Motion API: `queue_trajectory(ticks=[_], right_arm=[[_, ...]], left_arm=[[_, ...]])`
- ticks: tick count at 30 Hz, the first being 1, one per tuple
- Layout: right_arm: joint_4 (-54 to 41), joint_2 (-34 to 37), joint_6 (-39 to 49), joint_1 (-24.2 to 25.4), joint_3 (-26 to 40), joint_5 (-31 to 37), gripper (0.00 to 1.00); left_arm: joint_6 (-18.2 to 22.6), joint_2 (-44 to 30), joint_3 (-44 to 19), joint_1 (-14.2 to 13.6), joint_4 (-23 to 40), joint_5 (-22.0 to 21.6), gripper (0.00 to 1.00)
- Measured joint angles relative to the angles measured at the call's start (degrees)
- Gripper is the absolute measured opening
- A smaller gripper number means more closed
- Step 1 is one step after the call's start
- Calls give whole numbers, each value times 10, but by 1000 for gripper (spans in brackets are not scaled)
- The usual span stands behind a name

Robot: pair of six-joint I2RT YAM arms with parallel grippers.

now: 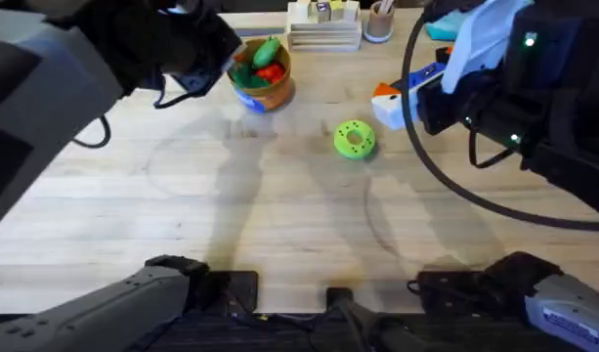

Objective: Pick up the gripper from the table and insert it into the empty holder that is missing its gripper. Then pick up a screw, insert it into the mounting hole, and use the screwdriver to tighten it. Finally, clean up the table by picking up the vegetable and placing it into the bucket.

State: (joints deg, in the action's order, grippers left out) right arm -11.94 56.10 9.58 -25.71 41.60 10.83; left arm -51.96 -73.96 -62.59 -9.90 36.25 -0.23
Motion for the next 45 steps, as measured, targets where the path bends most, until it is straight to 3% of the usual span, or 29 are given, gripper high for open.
queue_trajectory(ticks=[6, 8, 10, 13, 14, 20, 27, 32, 38, 45], right_arm=[[-6, 0, 0, 0, 0, 0, 992], [-6, 0, 0, 0, 0, 0, 992], [-8, 0, 0, 0, 0, 0, 991], [-12, 0, 0, 0, 0, 0, 991], [-14, 0, 0, 0, 0, 0, 992], [-46, 0, 0, 0, 0, 0, 991], [-93, -1, -33, 0, 0, 0, 991], [-153, -41, -96, 0, 3, -8, 992], [-272, -104, -127, 0, 51, -15, 991], [-441, -141, -168, 0, 140, -17, 991]], left_arm=[[14, -36, 0, -18, -77, 6, 19], [18, -51, 0, -18, -96, 6, 192], [21, -65, 0, -18, -112, 6, 426], [20, -86, 0, -18, -124, 7, 907], [21, -92, 0, -18, -125, 7, 968], [43, -115, 0, -18, -132, 8, 992], [128, -80, 0, -18, -125, 20, 992], [253, -6, 0, -21, -77, 47, 993], [416, 81, 0, -41, 47, 66, 992], [531, 148, 0, -44, 153, 69, 993]])
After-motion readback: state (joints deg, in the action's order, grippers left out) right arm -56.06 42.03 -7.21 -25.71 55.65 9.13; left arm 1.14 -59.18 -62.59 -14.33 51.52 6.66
